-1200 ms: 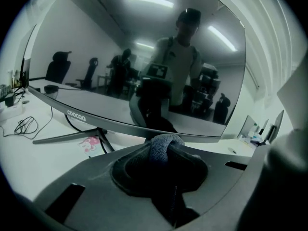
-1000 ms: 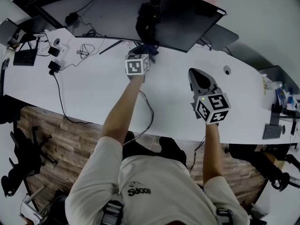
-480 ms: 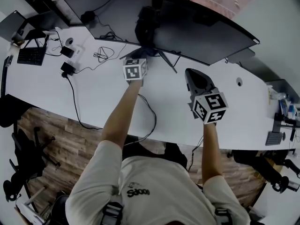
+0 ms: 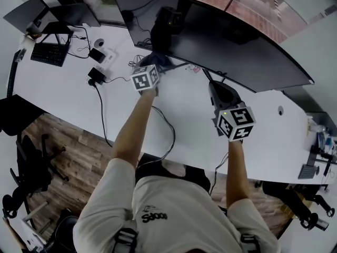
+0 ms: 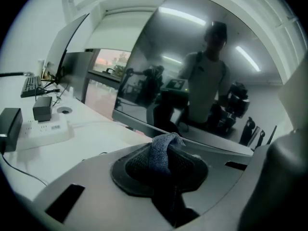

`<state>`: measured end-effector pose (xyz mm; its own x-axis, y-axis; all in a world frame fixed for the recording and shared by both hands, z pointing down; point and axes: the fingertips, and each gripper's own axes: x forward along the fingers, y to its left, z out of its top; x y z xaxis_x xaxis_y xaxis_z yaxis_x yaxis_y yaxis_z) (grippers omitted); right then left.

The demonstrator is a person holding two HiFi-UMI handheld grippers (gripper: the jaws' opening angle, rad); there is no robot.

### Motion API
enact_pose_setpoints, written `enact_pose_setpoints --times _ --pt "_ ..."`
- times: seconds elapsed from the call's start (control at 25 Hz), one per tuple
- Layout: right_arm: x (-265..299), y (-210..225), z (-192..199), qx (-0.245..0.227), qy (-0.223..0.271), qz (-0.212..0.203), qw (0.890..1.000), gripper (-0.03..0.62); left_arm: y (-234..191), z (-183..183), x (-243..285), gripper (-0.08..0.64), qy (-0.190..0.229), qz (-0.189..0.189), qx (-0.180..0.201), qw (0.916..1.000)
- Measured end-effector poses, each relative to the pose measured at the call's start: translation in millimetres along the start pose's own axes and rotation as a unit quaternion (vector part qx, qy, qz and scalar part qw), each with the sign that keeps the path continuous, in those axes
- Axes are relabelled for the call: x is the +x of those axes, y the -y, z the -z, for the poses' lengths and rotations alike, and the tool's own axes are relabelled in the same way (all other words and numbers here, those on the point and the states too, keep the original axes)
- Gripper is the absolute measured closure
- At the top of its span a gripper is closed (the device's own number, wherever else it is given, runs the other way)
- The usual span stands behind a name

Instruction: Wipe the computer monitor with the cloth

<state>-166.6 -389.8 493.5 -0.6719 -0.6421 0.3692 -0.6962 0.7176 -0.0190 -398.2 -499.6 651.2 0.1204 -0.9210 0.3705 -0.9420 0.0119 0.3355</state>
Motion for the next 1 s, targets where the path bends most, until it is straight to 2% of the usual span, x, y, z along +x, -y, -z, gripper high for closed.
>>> enact_pose_setpoints --times 0.24,0.44,0.56,0.68,0.76,1.0 --pt "29.5 -21.0 -20.9 0.001 0.006 0.001 1.0 0.595 -55.1 -26.9 -7.9 0.486 0.006 -0.022 -0.028 0.9994" --pt "51.2 -33.2 -36.8 0.006 0.015 0.004 1.0 0.595 -90.1 -43.2 -12.6 0.485 -0.004 -0.033 -0.025 0.9991" --pt "60.5 -38.9 -45.1 0.004 0.021 0.007 1.0 0.595 -109.6 -58.9 -15.8 0.486 0.014 -0.04 -0.025 0.9988" --pt "64.4 -42.3 -50.4 0.004 0.024 0.009 1.0 0.595 -110.3 -84.6 -18.7 0.486 0.05 -0.013 -0.026 0.9983" --pt "64.9 -43.7 -53.6 0.005 0.025 0.01 1.0 0.595 -101.0 -99.7 -20.6 0.486 0.059 0.003 -0.017 0.9981" --pt "58.6 -51.2 -70.2 -0.008 0.032 0.002 0.999 0.595 -87.1 -131.7 -37.8 0.486 0.09 0.037 -0.042 0.9943"
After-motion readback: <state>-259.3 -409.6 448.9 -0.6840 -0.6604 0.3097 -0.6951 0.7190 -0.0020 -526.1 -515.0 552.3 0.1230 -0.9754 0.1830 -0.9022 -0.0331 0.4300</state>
